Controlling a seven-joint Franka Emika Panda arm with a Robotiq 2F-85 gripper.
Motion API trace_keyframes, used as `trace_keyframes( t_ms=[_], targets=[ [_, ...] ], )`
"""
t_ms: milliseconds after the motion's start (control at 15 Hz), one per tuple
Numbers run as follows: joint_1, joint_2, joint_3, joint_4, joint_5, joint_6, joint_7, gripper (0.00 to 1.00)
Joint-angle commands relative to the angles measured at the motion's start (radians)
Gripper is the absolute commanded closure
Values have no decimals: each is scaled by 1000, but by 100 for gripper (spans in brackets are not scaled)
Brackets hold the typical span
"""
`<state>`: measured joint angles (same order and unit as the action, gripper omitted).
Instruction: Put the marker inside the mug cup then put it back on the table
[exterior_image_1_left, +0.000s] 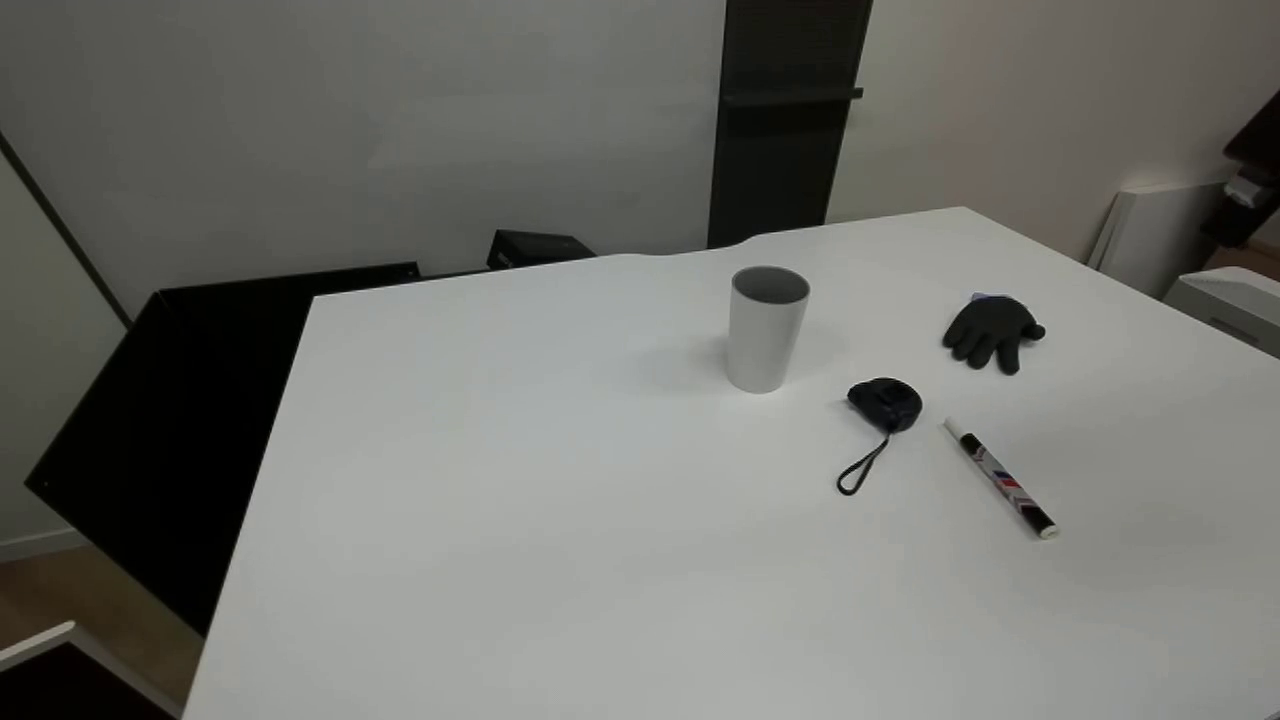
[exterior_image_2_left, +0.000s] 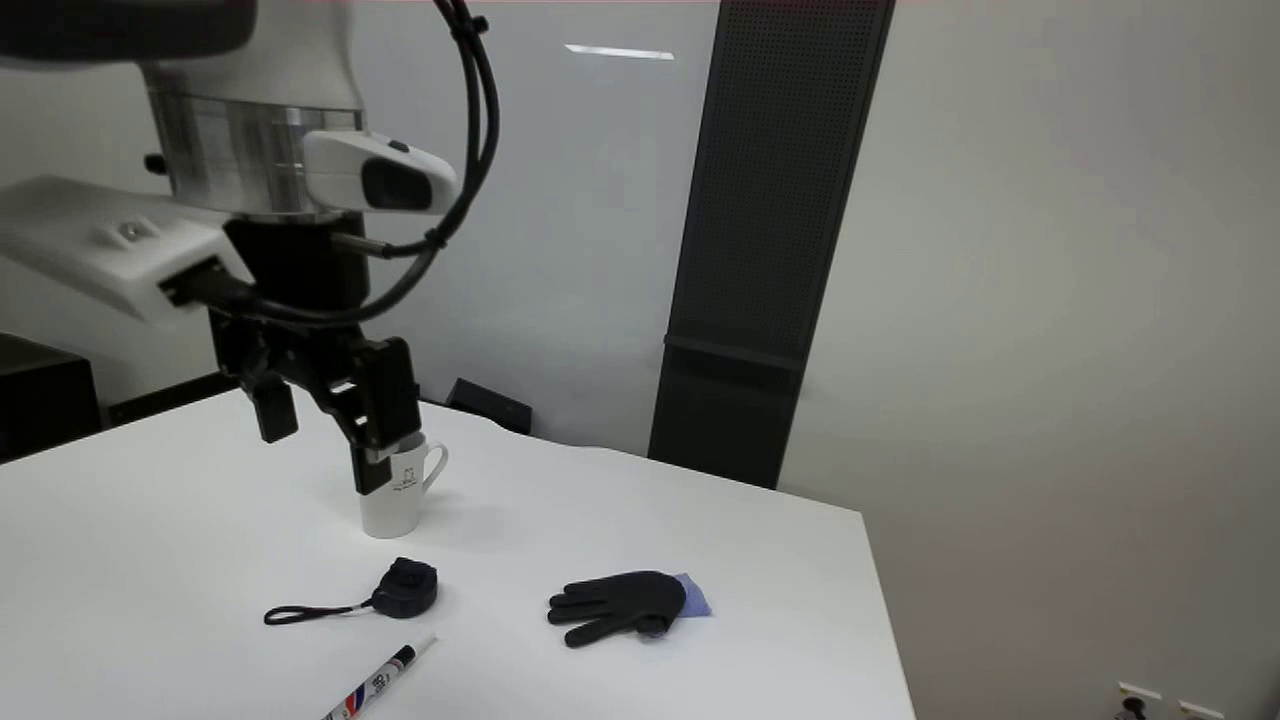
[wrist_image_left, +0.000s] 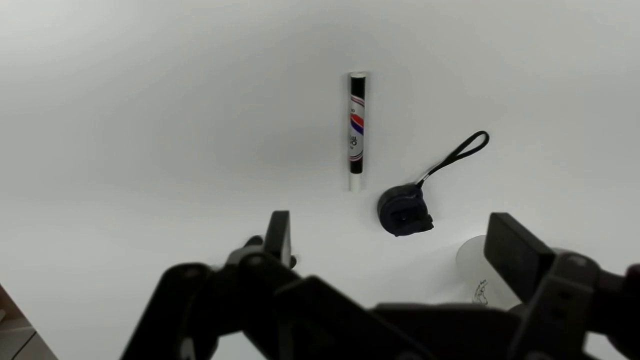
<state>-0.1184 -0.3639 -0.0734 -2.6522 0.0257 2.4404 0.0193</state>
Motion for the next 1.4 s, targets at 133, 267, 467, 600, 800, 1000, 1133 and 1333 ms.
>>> trace_keyframes(
  t_ms=[133,267,467,600,800,1000,1133,1333],
  targets=[
    [-1,208,-8,94,-36,97,-10,0],
    [7,267,-1,114,-45,120,-10,0],
    [20,340,8,141,-66,146,-3,0],
    [30,379,10,155,-68,152,0,0],
    [43,425,15,169,-63,168,5,0],
    [57,455,20,178,-56,181,3,0],
    [67,471,26,183,-43,187,-4,0],
    [76,486,33,186,-32,188,-5,0]
  ],
)
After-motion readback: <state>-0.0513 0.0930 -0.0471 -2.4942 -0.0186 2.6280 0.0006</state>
